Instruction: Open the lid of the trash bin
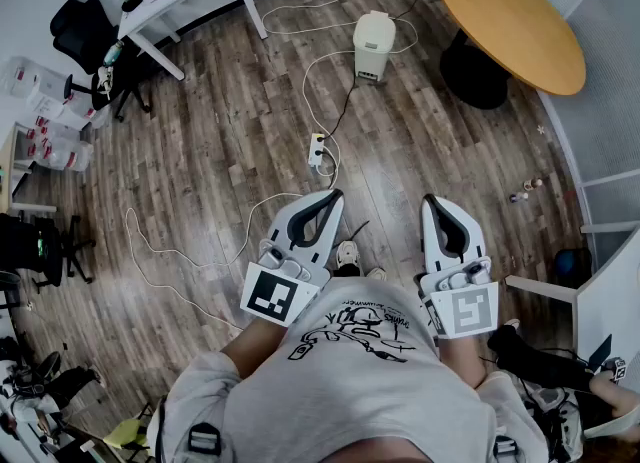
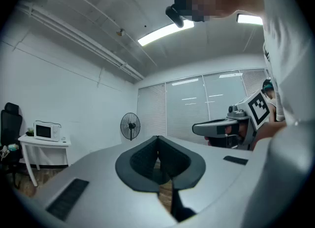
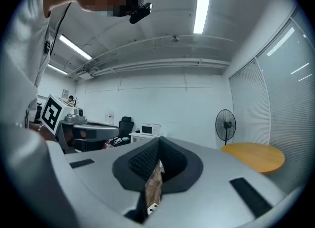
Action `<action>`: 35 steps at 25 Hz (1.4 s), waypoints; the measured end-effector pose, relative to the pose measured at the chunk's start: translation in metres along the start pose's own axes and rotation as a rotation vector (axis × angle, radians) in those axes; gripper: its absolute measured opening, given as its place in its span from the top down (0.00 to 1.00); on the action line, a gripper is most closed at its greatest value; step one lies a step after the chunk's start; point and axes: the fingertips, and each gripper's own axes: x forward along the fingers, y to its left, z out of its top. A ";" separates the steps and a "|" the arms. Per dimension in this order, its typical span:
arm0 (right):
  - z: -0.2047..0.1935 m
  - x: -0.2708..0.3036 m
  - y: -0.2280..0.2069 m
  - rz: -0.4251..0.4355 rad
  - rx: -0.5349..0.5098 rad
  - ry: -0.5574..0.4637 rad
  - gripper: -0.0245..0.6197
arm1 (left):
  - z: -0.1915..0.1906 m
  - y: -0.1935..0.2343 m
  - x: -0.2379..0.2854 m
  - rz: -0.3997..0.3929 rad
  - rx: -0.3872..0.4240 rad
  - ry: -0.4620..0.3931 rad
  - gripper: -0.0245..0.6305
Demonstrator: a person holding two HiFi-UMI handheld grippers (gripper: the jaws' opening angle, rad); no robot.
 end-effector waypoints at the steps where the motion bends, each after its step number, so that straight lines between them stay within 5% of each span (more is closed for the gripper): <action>1: 0.000 0.002 0.000 -0.003 -0.004 0.001 0.95 | 0.000 0.002 0.001 -0.003 0.000 -0.005 0.94; 19: 0.006 0.039 0.012 -0.014 -0.009 -0.016 0.95 | 0.005 0.042 0.005 -0.013 0.005 -0.041 0.94; 35: 0.006 0.097 -0.034 -0.010 0.000 -0.007 0.95 | 0.008 0.082 0.063 -0.004 -0.016 -0.032 0.94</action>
